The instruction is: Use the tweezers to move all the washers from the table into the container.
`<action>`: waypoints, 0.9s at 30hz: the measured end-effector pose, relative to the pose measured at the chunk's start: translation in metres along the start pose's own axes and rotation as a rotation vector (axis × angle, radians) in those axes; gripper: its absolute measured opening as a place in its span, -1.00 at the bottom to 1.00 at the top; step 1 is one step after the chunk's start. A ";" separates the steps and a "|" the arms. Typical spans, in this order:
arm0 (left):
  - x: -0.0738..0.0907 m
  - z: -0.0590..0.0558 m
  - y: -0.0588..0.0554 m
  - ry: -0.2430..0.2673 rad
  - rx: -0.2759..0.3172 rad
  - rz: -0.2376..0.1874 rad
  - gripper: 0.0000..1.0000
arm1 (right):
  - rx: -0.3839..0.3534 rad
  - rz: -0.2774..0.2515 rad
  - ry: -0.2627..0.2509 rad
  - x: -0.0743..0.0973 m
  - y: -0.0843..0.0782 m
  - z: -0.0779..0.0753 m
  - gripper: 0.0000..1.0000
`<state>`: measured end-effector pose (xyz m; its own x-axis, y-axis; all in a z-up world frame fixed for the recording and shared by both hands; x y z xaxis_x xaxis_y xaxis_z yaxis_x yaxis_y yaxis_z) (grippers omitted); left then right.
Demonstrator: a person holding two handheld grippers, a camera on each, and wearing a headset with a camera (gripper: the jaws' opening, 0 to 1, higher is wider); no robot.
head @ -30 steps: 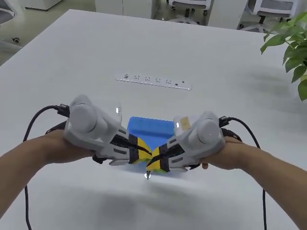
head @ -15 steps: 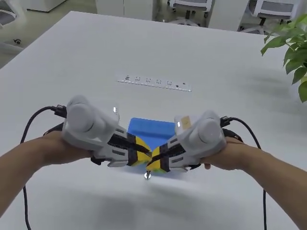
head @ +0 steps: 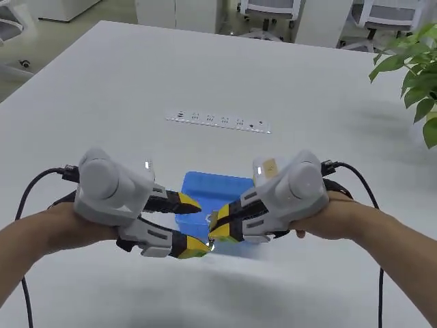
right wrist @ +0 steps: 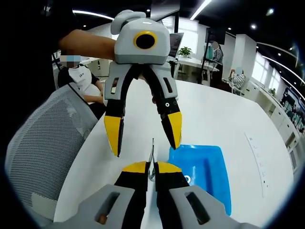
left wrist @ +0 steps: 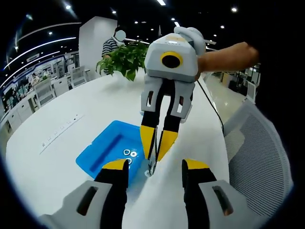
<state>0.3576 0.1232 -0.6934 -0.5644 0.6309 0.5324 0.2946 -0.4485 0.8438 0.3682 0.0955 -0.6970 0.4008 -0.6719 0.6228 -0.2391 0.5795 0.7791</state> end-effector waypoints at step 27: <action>0.018 0.004 0.002 0.101 0.116 -0.063 0.69 | 0.022 -0.003 -0.024 0.038 0.021 -0.018 -0.89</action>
<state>0.3514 0.1362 -0.6819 -0.6576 0.5857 0.4738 0.3402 -0.3303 0.8804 0.3940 0.0905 -0.6585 0.3804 -0.6844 0.6221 -0.2576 0.5676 0.7820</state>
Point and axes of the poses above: the centre of the closed fingertips' face, and the gripper's own axes: x roughly backward along the fingers, z roughly to its left, y roughly out of its top, the point moved 2 cm from there along x, roughly backward along the fingers, and after that the axes turned 12 degrees about y, right-handed, at the moved point
